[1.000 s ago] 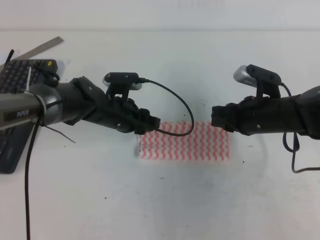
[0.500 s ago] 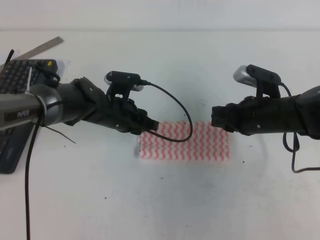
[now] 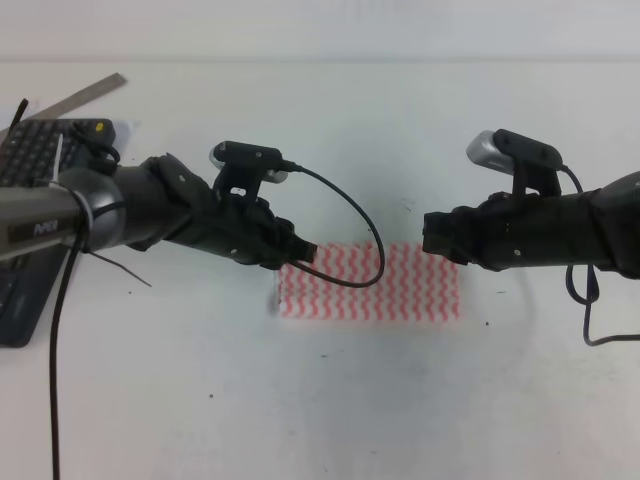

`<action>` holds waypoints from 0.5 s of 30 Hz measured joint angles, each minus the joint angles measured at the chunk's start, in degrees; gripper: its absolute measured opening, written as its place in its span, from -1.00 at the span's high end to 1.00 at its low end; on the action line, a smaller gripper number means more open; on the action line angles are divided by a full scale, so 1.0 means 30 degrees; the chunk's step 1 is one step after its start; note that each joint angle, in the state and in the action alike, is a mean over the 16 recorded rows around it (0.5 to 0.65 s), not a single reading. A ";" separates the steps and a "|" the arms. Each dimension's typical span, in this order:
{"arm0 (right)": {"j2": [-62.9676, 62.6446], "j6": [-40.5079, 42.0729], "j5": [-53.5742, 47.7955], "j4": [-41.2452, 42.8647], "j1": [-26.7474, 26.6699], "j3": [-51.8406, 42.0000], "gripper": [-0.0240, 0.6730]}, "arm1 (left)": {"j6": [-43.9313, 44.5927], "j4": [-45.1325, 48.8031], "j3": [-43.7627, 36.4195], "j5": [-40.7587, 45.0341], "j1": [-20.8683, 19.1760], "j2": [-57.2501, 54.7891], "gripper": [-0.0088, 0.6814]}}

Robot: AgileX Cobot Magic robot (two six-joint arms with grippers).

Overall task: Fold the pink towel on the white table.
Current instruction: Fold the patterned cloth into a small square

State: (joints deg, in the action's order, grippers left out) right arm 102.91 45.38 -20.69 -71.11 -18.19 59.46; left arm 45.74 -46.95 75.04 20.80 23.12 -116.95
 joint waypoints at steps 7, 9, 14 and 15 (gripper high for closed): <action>0.0000 0.0000 0.0000 0.0000 0.0000 0.0000 0.54 | 0.0265 -0.0003 -0.0002 -0.0075 0.0002 0.0030 0.68; 0.0000 0.0000 0.0000 0.0007 0.0000 0.0000 0.56 | 0.0343 -0.0007 -0.0005 -0.0091 0.0003 0.0045 0.72; 0.0010 0.0000 0.0000 0.0037 0.0000 0.0000 0.61 | 0.0515 -0.0011 -0.0007 -0.0137 0.0003 0.0060 0.82; 0.0010 0.0000 0.0000 0.0043 0.0000 0.0000 0.62 | 0.0558 -0.0014 -0.0009 -0.0150 0.0003 0.0060 0.84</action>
State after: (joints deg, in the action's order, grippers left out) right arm 102.94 45.38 -20.69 -70.98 -18.19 59.46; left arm 47.42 -46.99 75.01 20.35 23.13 -116.77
